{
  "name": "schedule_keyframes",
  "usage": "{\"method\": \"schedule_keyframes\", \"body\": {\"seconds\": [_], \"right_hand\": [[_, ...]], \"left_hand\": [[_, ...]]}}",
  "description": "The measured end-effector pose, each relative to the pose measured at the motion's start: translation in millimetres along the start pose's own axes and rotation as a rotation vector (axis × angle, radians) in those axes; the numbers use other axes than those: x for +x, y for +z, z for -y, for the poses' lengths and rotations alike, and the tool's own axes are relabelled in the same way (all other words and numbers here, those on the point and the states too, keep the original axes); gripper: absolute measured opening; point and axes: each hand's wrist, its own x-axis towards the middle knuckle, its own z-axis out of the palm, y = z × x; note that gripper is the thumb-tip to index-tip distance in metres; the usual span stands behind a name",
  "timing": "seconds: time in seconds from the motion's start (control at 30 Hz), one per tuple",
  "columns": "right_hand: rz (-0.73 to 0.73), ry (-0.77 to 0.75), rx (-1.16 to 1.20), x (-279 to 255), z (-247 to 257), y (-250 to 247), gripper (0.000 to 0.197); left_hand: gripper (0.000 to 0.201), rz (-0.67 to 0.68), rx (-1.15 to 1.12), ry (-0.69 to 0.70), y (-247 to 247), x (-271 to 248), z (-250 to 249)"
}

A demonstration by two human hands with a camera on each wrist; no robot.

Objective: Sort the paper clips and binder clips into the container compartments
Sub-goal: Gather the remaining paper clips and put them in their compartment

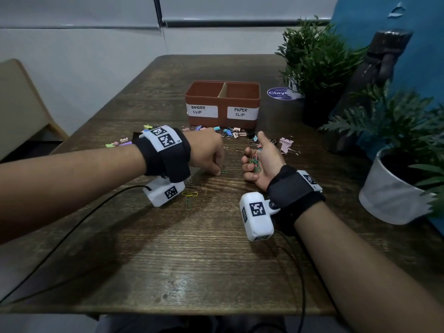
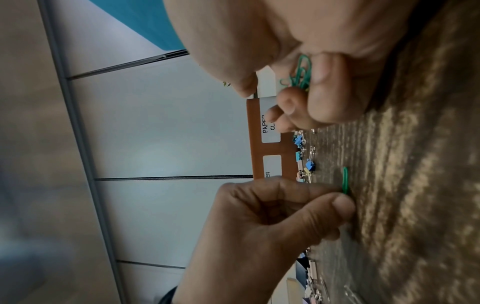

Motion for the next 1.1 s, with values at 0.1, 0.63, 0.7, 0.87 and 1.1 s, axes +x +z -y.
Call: {"method": "schedule_keyframes", "body": {"seconds": [0.1, 0.63, 0.7, 0.87, 1.1], "right_hand": [[0.003, -0.015, 0.001, 0, 0, -1, 0.056], [0.118, 0.035, 0.047, -6, 0, 1, 0.074], [0.115, 0.049, 0.066, -6, 1, 0, 0.072], [0.097, 0.059, 0.035, -7, 0, 2, 0.062], [0.145, 0.068, -0.062, -12, -24, 32, 0.061]], "left_hand": [[0.005, -0.014, 0.026, -0.018, 2, 0, -3], [0.019, -0.409, 0.077, 0.279, -27, 12, -22], [0.022, -0.453, 0.053, 0.226, -26, 5, -14], [0.043, -0.258, 0.000, 0.003, -27, -53, 18], [0.096, 0.108, 0.042, -0.176, 30, -105, 35]]}}
